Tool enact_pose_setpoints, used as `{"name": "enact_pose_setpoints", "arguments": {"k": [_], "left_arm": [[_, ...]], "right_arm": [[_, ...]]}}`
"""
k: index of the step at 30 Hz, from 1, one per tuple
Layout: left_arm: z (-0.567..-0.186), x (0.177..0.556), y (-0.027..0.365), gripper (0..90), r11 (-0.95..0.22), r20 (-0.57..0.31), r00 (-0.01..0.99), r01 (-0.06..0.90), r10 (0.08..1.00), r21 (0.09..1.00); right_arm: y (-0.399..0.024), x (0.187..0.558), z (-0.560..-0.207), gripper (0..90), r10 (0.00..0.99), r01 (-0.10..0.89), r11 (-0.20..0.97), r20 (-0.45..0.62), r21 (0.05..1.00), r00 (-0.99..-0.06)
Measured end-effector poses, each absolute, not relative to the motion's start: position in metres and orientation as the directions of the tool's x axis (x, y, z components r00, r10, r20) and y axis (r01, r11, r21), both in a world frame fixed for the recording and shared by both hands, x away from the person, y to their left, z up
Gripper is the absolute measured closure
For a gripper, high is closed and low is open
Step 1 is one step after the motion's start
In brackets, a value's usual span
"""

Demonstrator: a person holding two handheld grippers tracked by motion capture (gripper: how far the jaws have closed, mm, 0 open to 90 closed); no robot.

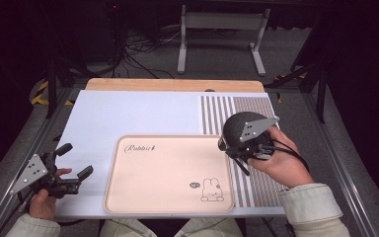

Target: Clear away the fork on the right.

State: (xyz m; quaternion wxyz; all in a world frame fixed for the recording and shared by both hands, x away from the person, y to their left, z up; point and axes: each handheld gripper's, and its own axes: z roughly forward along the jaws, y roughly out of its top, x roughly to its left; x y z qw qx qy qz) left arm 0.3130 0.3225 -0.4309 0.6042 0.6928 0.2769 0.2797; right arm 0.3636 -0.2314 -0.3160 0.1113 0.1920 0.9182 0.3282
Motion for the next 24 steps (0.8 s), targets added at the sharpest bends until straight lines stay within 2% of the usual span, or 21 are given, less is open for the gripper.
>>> {"name": "enact_pose_setpoints", "arguments": {"k": [24], "left_arm": [[-0.431, 0.313, 0.323, 0.0, -0.106, 0.047, 0.69, 0.044, 0.722, 0.993]], "right_arm": [[-0.188, 0.379, -0.332, 87.5, 0.573, 0.456, 0.611, 0.036, 0.647, -0.819]]}}
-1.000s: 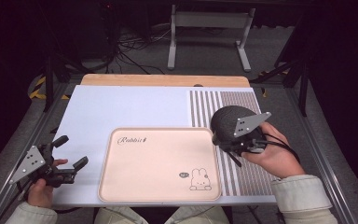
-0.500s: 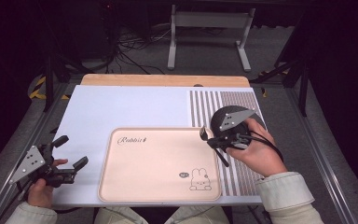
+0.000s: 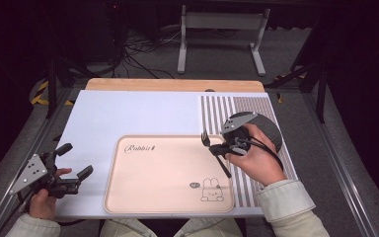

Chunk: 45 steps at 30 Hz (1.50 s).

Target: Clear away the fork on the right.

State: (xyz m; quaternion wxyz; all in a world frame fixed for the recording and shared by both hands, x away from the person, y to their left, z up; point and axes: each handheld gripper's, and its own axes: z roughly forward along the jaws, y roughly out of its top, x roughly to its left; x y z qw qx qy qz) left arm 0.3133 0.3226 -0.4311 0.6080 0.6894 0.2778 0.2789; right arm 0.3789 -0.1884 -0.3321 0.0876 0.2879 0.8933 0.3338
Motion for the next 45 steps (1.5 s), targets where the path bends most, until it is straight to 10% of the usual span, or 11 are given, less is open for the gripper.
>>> {"name": "enact_pose_setpoints", "arguments": {"k": [45], "left_arm": [[-0.431, 0.313, 0.323, 0.0, -0.105, 0.049, 0.693, 0.038, 0.72, 0.994]], "right_arm": [[-0.165, 0.4, -0.403, 87.2, 0.77, 0.76, 0.444, 0.233, 0.474, -0.594]]}}
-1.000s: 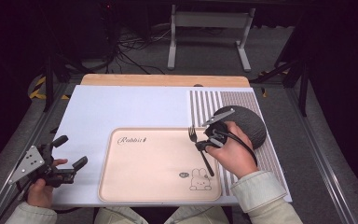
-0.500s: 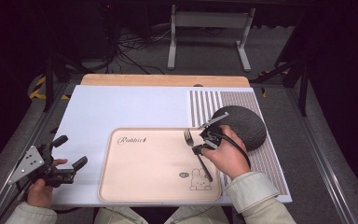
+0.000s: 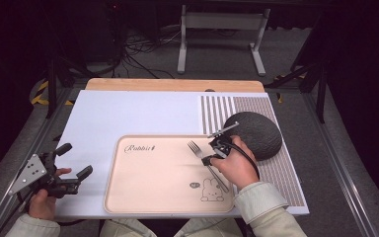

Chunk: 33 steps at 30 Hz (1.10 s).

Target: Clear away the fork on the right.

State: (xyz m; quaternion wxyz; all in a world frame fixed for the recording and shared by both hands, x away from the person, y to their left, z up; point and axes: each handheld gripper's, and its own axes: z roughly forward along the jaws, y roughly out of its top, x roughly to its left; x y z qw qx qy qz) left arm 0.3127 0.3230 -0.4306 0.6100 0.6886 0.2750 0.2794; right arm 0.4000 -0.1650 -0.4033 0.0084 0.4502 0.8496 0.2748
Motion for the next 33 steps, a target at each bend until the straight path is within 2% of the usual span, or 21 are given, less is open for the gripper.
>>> {"name": "enact_pose_setpoints", "arguments": {"k": [29, 33], "left_arm": [[-0.431, 0.313, 0.323, 0.0, -0.104, 0.049, 0.693, 0.037, 0.719, 0.994], [-0.431, 0.313, 0.323, 0.0, -0.103, 0.049, 0.692, 0.037, 0.72, 0.994]], "right_arm": [[-0.167, 0.41, -0.43, 87.7, 0.791, 0.822, 0.397, 0.303, 0.407, -0.532], [-0.168, 0.411, -0.43, 83.5, 0.787, 0.811, 0.415, 0.284, 0.412, -0.547]]}}
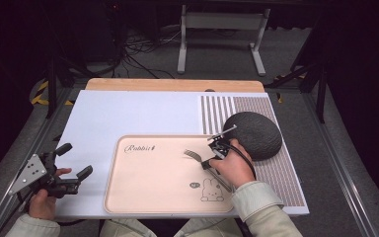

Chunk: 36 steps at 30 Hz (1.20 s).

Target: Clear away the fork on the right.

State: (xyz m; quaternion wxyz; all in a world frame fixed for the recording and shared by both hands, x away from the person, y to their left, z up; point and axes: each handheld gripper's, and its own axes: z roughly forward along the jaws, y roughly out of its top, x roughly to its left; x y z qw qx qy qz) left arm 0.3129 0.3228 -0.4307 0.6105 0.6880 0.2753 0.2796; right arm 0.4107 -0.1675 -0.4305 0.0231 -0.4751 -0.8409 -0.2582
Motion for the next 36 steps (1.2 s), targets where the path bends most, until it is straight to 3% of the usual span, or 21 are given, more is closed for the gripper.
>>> {"name": "enact_pose_setpoints", "arguments": {"k": [9, 19, 24, 25, 31, 36], "left_arm": [[-0.431, 0.313, 0.323, 0.0, -0.103, 0.048, 0.693, 0.039, 0.719, 0.994], [-0.431, 0.313, 0.323, 0.0, -0.103, 0.048, 0.693, 0.038, 0.72, 0.994], [-0.431, 0.313, 0.323, 0.0, -0.104, 0.049, 0.693, 0.038, 0.72, 0.994], [-0.431, 0.313, 0.323, 0.0, -0.104, 0.049, 0.693, 0.038, 0.719, 0.994], [-0.431, 0.313, 0.323, 0.0, -0.104, 0.049, 0.693, 0.038, 0.719, 0.994], [-0.431, 0.313, 0.323, 0.0, -0.104, 0.049, 0.694, 0.038, 0.719, 0.994]], "right_arm": [[-0.169, 0.411, -0.428, 66.6, 0.782, 0.762, 0.459, 0.2, 0.456, -0.59], [-0.167, 0.409, -0.415, 59.7, 0.765, 0.708, 0.481, 0.147, 0.518, -0.627], [-0.162, 0.406, -0.404, 66.5, 0.723, 0.631, 0.518, 0.099, 0.577, -0.684], [-0.16, 0.405, -0.398, 75.2, 0.705, 0.598, 0.543, 0.067, 0.589, -0.706], [-0.152, 0.406, -0.391, 88.9, 0.633, 0.512, 0.615, 0.012, 0.599, -0.774], [-0.147, 0.41, -0.392, 90.0, 0.588, 0.468, 0.656, -0.013, 0.593, -0.809]]}}
